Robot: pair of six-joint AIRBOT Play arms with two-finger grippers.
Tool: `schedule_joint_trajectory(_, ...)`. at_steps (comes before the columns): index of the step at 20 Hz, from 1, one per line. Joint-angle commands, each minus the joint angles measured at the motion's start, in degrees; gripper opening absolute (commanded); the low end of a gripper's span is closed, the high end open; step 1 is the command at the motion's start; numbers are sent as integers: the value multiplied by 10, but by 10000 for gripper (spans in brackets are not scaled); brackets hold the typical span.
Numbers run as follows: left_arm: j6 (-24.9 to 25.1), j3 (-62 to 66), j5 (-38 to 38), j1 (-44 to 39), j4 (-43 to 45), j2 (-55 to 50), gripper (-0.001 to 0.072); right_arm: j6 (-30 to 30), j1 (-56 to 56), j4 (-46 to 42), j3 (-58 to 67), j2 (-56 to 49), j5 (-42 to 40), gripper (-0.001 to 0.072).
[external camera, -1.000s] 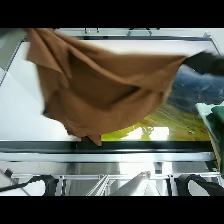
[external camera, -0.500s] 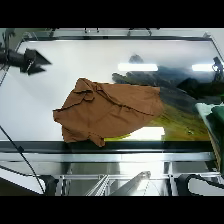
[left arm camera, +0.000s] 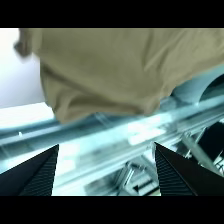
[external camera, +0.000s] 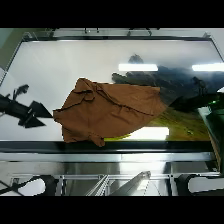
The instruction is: Fold the shirts.
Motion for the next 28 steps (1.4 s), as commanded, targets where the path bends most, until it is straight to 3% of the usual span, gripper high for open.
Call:
schedule_joint_trajectory(1,-4,-133,43,-8,33,69,638,-15,34,5,1,-44,7,455)
schedule_joint_trajectory(3,-4,-168,78,-22,33,79,638,-15,56,5,5,-60,-2,450)
schedule_joint_trajectory(4,-4,-179,91,-31,33,79,638,-15,65,12,9,-66,-1,375)
schedule_joint_trajectory(7,-4,-209,143,-59,31,79,638,-15,85,16,16,-71,0,302)
schedule_joint_trajectory(8,-4,-213,161,-72,30,79,637,-15,87,16,18,-71,6,121)
schedule_joint_trajectory(9,-4,-215,178,-91,30,78,637,-15,87,16,19,-71,12,24)
schedule_joint_trajectory(10,-4,-211,189,-107,31,72,630,-15,87,16,19,-70,19,24)
schedule_joint_trajectory(11,-4,-202,195,-124,33,55,540,-15,85,16,19,-70,27,24)
schedule_joint_trajectory(12,-3,-191,199,-136,34,33,500,-15,83,20,19,-70,37,24)
schedule_joint_trajectory(19,0,-89,214,-151,43,-113,493,-15,70,61,19,-65,112,24)
schedule_joint_trajectory(20,1,-79,212,-151,43,-128,290,-15,67,71,19,-65,120,24)
schedule_joint_trajectory(21,11,-69,205,-151,43,-138,23,-15,65,74,19,-64,124,24)
schedule_joint_trajectory(25,23,-41,203,-151,41,-133,25,-13,55,86,19,-48,142,24)
schedule_joint_trajectory(28,85,-16,187,-147,-34,-55,25,-13,44,112,19,-15,169,24)
